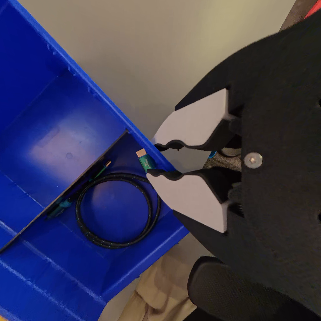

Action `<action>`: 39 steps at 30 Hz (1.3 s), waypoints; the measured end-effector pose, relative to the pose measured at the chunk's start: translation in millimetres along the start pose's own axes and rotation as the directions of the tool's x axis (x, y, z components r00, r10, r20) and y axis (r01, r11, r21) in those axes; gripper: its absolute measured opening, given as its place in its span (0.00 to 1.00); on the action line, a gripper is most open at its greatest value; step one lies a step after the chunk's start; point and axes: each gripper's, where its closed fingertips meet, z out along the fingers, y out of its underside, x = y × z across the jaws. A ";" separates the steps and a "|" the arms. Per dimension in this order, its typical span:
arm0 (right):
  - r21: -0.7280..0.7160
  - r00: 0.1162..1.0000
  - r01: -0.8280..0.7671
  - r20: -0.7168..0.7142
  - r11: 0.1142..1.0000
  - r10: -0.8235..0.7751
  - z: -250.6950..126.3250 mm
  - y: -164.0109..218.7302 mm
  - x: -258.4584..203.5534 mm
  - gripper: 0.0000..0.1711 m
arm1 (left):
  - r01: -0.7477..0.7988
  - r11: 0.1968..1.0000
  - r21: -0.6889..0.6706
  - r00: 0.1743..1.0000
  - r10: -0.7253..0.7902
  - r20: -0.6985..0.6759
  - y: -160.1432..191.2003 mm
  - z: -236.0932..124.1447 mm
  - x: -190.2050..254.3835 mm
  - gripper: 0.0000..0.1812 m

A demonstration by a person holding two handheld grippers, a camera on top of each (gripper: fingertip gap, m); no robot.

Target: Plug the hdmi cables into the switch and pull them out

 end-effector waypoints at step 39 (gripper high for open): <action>-0.156 0.986 0.070 -0.141 0.985 -0.092 -10.4 -5.0 74.8 0.06 | 0.252 0.956 -0.147 0.706 -0.077 0.704 151.5 -300.2 -286.3 0.03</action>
